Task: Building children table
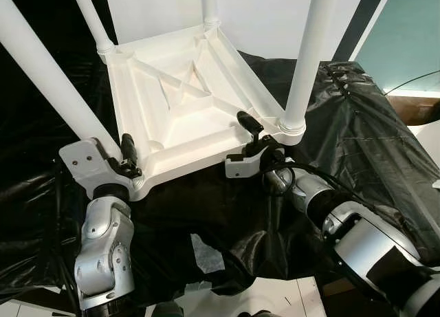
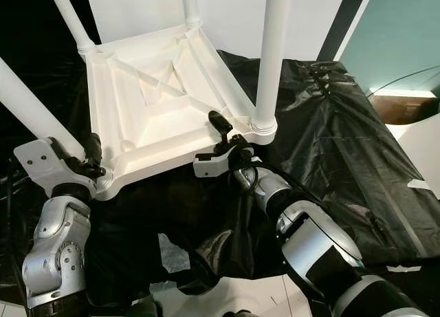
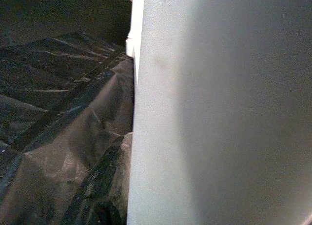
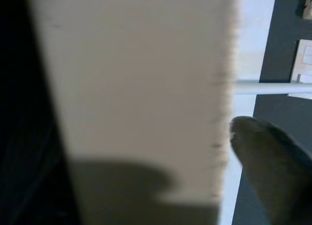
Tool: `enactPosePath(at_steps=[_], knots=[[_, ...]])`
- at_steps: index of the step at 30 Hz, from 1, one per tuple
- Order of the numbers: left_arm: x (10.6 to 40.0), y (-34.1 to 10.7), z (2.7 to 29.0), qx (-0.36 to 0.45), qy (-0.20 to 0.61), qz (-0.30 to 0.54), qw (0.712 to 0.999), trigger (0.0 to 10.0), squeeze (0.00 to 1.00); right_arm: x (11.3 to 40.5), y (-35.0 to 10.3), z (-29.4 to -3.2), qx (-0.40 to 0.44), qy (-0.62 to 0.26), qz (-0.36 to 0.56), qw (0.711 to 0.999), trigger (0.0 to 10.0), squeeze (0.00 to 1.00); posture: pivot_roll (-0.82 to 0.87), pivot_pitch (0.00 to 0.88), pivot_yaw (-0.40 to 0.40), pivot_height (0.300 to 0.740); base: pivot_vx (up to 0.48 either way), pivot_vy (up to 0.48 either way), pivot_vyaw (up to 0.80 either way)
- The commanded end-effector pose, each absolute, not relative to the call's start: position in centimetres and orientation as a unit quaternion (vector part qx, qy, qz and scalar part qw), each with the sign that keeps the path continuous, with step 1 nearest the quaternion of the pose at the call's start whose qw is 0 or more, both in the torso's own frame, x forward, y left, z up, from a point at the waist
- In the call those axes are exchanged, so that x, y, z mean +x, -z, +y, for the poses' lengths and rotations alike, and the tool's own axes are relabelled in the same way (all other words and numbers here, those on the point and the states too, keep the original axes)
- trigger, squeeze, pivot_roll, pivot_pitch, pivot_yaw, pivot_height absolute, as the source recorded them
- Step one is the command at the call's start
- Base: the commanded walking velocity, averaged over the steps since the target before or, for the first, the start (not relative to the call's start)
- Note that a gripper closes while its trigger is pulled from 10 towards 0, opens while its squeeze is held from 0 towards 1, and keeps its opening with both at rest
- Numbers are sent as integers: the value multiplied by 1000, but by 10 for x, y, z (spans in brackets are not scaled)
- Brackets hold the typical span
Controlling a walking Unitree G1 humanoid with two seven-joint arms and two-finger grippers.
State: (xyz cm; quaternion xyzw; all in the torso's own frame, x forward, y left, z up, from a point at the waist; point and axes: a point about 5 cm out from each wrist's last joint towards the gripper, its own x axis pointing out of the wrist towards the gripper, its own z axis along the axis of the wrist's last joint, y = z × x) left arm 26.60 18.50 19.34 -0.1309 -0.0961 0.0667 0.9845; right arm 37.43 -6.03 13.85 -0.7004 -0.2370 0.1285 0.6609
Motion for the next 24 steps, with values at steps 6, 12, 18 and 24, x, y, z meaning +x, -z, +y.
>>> enactPosePath(at_steps=[6,12,18,24], knots=[[264,-204,155,-194,21,-122,973,10000,0,381,-141,-70,-707,-93,-208,669,0,0,223,45,-103,740,0,0,0],[261,-200,150,-187,45,-113,975,10000,1000,380,-137,-69,-696,-86,-196,686,0,0,222,52,-99,740,0,0,0],[256,-199,146,-179,67,-111,975,10000,1000,379,-135,-69,-689,-80,-191,695,0,0,217,60,-95,740,0,0,0],[228,-201,128,-199,192,-104,955,10000,0,378,-133,-71,-675,-62,-185,711,10000,0,216,69,-95,740,0,0,0]])
